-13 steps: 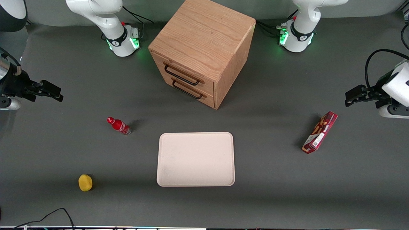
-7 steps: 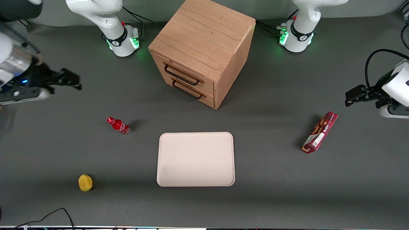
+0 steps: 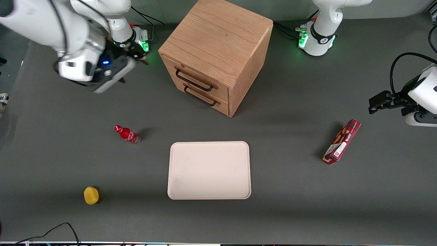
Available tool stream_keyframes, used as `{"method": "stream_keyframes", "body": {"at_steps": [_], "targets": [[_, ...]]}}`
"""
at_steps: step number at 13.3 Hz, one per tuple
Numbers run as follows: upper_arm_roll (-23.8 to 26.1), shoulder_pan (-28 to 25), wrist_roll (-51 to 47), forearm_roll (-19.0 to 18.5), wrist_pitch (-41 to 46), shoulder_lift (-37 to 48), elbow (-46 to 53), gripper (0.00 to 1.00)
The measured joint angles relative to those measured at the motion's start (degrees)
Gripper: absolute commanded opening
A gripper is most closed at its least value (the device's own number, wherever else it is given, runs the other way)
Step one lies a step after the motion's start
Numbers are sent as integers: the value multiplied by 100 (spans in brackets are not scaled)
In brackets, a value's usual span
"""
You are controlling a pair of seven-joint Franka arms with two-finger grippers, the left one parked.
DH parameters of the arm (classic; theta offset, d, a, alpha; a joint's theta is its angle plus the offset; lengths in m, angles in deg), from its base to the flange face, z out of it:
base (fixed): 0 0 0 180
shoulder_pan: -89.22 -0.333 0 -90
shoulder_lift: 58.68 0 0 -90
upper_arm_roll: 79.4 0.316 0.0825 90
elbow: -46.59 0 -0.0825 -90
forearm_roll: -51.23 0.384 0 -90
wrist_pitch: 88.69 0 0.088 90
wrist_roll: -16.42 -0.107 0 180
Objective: Open upper drawer
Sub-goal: 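Move the right gripper toward the upper drawer handle of the wooden cabinet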
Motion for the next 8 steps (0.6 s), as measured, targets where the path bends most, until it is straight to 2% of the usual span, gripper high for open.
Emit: {"method": "stream_keyframes", "body": {"at_steps": [4, 6, 8], "targets": [[123, 17, 1178, 435, -201, -500, -188, 100], [124, 20, 1395, 729, -687, -677, -557, 100], [168, 4, 1465, 867, -1188, -741, -1040, 100]]}}
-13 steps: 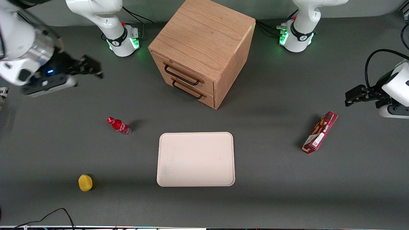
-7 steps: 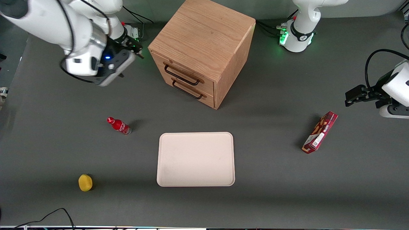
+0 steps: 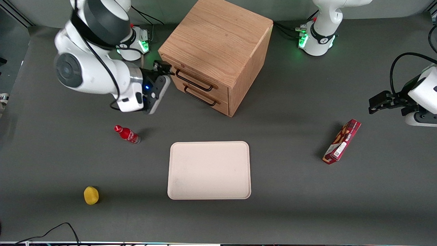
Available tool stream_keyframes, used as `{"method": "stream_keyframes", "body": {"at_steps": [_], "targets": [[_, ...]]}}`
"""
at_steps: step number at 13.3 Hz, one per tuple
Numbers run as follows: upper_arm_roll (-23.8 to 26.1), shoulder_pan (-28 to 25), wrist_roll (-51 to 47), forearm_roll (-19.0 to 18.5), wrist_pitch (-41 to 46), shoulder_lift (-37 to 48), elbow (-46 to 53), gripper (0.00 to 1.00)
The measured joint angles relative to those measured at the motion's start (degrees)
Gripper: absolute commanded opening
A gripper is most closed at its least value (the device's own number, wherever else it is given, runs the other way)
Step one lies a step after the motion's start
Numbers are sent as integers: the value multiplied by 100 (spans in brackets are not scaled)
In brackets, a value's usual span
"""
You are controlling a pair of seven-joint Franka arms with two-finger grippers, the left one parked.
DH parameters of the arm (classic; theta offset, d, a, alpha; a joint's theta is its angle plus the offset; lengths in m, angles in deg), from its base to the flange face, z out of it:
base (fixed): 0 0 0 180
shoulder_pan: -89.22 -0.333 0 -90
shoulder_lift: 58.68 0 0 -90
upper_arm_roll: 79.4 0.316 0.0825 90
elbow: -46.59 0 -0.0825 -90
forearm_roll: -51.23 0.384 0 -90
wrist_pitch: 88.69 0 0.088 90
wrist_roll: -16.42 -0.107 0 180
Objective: Open upper drawer
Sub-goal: 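Move the right gripper toward the upper drawer handle of the wooden cabinet, then hook the right gripper onto the upper drawer's dark handle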
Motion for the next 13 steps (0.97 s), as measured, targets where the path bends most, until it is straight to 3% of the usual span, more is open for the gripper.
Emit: {"method": "stream_keyframes", "body": {"at_steps": [8, 13], "targets": [[485, -41, 3, 97, -1615, 17, -1385, 100], [609, -42, -7, 111, -1973, 33, -1655, 100]]}}
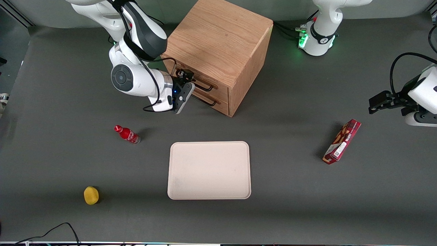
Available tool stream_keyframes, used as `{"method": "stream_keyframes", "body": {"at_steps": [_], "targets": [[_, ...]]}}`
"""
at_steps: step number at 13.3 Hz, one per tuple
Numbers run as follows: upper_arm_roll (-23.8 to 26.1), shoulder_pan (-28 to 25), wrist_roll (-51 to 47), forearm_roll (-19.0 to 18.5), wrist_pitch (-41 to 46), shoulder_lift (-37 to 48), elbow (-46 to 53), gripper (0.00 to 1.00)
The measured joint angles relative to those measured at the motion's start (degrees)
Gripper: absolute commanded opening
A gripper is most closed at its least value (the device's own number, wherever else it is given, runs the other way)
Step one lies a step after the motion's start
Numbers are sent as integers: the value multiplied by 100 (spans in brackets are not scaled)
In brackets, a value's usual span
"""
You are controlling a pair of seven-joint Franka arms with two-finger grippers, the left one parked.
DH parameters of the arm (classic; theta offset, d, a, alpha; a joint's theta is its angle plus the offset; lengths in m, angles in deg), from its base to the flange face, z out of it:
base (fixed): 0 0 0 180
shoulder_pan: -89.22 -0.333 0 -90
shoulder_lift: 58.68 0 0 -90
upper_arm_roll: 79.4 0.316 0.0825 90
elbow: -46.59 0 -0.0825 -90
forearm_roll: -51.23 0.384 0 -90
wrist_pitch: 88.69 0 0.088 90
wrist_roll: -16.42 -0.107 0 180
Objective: Open upper drawer
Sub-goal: 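Hook the right gripper onto the upper drawer's dark handle, then pull the upper drawer outward from the cabinet with the right gripper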
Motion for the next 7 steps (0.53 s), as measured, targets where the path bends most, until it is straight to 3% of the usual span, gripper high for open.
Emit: {"method": "stream_keyframes", "body": {"at_steps": [7], "targets": [[-33, 49, 0, -126, -215, -75, -28, 100]]}}
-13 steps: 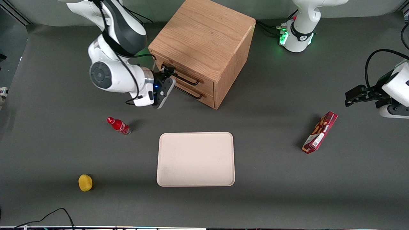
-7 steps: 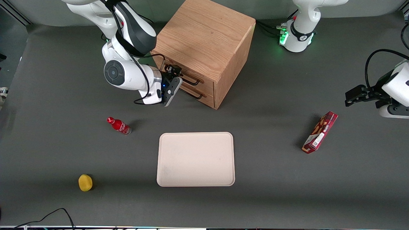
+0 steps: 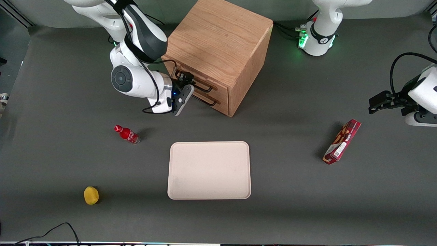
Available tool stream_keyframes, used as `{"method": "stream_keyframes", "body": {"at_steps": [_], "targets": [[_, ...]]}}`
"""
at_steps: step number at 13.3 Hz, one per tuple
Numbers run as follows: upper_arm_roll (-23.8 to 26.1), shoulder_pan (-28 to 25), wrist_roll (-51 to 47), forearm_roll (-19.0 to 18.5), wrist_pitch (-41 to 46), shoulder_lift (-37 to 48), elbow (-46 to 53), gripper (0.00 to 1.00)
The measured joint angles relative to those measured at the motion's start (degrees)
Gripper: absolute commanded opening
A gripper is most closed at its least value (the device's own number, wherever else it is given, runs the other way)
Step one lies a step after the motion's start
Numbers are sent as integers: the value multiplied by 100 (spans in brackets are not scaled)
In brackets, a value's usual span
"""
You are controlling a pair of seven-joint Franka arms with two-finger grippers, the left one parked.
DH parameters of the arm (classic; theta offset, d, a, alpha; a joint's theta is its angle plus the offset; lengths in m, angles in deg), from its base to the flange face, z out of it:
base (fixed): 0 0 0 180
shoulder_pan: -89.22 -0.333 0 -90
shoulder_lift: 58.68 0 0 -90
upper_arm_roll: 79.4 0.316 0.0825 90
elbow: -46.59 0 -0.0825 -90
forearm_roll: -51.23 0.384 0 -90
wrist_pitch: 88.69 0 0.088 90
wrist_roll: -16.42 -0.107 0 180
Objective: Open upper drawer
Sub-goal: 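Pull the upper drawer outward from the cabinet with the right gripper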
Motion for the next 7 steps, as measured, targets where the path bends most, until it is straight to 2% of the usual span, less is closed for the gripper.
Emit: {"method": "stream_keyframes", "body": {"at_steps": [7], "targets": [[-386, 77, 44, -581, -39, -548, 683, 100]]}}
